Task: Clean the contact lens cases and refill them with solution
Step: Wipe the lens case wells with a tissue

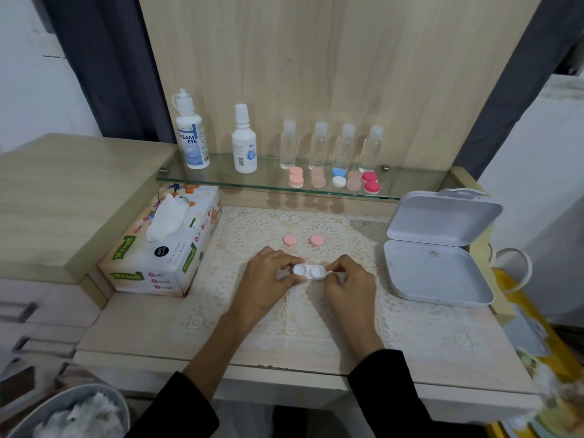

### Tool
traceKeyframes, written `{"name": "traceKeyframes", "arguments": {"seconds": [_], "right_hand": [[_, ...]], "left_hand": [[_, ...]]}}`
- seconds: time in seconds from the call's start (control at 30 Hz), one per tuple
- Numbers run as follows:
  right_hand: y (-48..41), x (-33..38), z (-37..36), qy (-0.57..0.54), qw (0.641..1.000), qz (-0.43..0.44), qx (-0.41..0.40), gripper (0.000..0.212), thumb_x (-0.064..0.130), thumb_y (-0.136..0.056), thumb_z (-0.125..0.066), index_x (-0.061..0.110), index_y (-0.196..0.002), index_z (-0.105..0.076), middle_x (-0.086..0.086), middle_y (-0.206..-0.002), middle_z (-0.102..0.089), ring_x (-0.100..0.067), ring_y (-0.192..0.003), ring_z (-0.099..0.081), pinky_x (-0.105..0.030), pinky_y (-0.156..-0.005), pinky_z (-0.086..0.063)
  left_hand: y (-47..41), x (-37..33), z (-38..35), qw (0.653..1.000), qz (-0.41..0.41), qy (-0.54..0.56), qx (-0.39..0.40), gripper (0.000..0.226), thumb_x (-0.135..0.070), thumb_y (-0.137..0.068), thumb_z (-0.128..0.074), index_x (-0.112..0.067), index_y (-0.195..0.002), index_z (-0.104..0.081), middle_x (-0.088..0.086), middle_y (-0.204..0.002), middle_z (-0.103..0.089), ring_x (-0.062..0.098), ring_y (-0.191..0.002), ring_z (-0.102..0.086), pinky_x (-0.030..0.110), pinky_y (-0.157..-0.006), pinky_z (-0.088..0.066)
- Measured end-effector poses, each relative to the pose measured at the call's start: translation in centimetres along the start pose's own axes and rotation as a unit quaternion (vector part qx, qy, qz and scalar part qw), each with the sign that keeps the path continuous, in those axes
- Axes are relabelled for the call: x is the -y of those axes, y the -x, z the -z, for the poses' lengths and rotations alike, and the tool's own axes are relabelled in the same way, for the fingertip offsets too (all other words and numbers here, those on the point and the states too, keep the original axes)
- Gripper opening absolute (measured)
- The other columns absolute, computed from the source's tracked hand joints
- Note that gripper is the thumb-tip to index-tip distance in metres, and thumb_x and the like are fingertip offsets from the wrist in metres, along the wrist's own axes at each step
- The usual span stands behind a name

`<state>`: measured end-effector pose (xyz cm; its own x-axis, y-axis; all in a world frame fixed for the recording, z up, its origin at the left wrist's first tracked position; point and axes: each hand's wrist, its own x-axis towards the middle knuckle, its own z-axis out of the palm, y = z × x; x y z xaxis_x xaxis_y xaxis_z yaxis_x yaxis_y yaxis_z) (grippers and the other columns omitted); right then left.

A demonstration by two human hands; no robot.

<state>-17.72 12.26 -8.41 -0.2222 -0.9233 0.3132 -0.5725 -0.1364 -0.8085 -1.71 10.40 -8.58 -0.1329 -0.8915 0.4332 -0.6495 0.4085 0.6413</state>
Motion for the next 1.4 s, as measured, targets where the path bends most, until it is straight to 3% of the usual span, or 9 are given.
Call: {"name": "traceKeyframes", "arguments": {"seconds": [0.13,0.27,0.37,0.57,0.9,1.13,1.2,1.3,1.4], "right_hand": [[0.1,0.2,0.2,-0.102,0.994,-0.037,0.001,0.019,-0.002,-0.074,-0.056,0.017,-0.073,-0.062,0.004,-0.068,-0.062,-0.018,-0.068,-0.055,-0.035,-0.062,-0.042],[0.3,0.4,0.7,-0.188,0.98,-0.04,-0.058,0.023,-0.001,-0.083,-0.054,0.02,-0.083,-0.064,0.011,-0.08,-0.064,-0.007,-0.079,-0.058,-0.024,-0.071,-0.044],[0.2,0.2,0.5,-0.135,0.99,-0.003,-0.043,0.018,0.01,-0.084,-0.054,0.022,-0.089,-0.067,0.012,-0.086,-0.066,-0.008,-0.089,-0.059,-0.03,-0.078,-0.047],[0.9,1.0,-0.2,0.053,0.988,0.145,-0.003,0.011,0.01,-0.078,-0.061,0.017,-0.082,-0.069,0.012,-0.077,-0.06,-0.015,-0.079,-0.055,-0.032,-0.063,-0.045],[0.3,0.3,-0.2,0.002,0.997,0.048,0.058,0.023,0.001,-0.079,-0.063,0.022,-0.088,-0.062,0.02,-0.079,-0.054,-0.005,-0.084,-0.051,-0.025,-0.066,-0.037],[0.3,0.4,0.0,-0.159,0.985,-0.028,0.065,0.023,0.013,-0.071,-0.057,0.03,-0.085,-0.064,0.002,-0.085,-0.065,-0.023,-0.083,-0.059,-0.046,-0.074,-0.05],[0.4,0.6,0.2,-0.189,0.98,-0.036,0.052,0.023,0.007,-0.073,-0.06,0.028,-0.082,-0.066,0.004,-0.083,-0.065,-0.022,-0.08,-0.058,-0.042,-0.071,-0.049],[0.5,0.9,0.7,-0.248,0.967,-0.052,0.006,0.024,-0.003,-0.078,-0.066,0.02,-0.076,-0.068,0.004,-0.079,-0.067,-0.01,-0.071,-0.054,-0.023,-0.066,-0.043],[0.4,1.0,1.0,-0.265,0.963,-0.046,-0.025,0.02,-0.004,-0.08,-0.068,0.017,-0.081,-0.07,0.007,-0.083,-0.069,-0.002,-0.075,-0.057,-0.014,-0.07,-0.042]], "left_hand": [[0.1,0.0,0.0,1.0,0.0,-0.005,0.001,0.034,-0.024,-0.071,-0.081,-0.021,-0.105,-0.073,-0.009,-0.091,-0.07,0.007,-0.086,-0.05,0.011,-0.073,-0.034],[0.2,0.1,-0.2,1.0,-0.016,-0.021,0.0,0.034,-0.024,-0.075,-0.078,-0.02,-0.108,-0.072,-0.008,-0.093,-0.07,0.008,-0.088,-0.048,0.022,-0.075,-0.038],[0.3,0.0,-0.2,0.999,-0.021,-0.029,-0.002,0.033,-0.027,-0.077,-0.076,-0.019,-0.108,-0.071,-0.008,-0.094,-0.07,0.009,-0.089,-0.048,0.026,-0.076,-0.042],[0.2,0.2,-0.2,0.998,-0.031,-0.046,0.005,0.033,-0.031,-0.08,-0.073,-0.019,-0.11,-0.071,-0.007,-0.098,-0.07,0.006,-0.092,-0.046,0.016,-0.078,-0.037],[0.3,0.0,0.0,0.997,-0.05,-0.054,0.004,0.042,-0.039,-0.079,-0.072,-0.022,-0.117,-0.067,-0.009,-0.098,-0.069,0.002,-0.093,-0.043,0.019,-0.077,-0.038],[0.5,0.0,0.1,0.993,-0.091,-0.071,-0.021,0.028,-0.02,-0.088,-0.063,-0.021,-0.116,-0.067,-0.009,-0.105,-0.066,0.005,-0.098,-0.05,0.013,-0.078,-0.04],[0.5,0.0,0.1,0.994,-0.087,-0.068,-0.019,0.028,-0.028,-0.092,-0.054,-0.02,-0.114,-0.068,-0.008,-0.104,-0.065,0.006,-0.097,-0.051,0.015,-0.077,-0.041],[0.5,-0.2,0.0,0.993,-0.084,-0.087,-0.009,0.037,-0.041,-0.093,-0.044,-0.016,-0.106,-0.069,-0.006,-0.094,-0.065,0.009,-0.089,-0.052,0.025,-0.07,-0.047],[0.4,-0.2,0.0,0.995,-0.067,-0.071,0.006,0.043,-0.044,-0.092,-0.04,-0.014,-0.101,-0.069,-0.006,-0.087,-0.064,0.008,-0.083,-0.05,0.021,-0.07,-0.041]]}}
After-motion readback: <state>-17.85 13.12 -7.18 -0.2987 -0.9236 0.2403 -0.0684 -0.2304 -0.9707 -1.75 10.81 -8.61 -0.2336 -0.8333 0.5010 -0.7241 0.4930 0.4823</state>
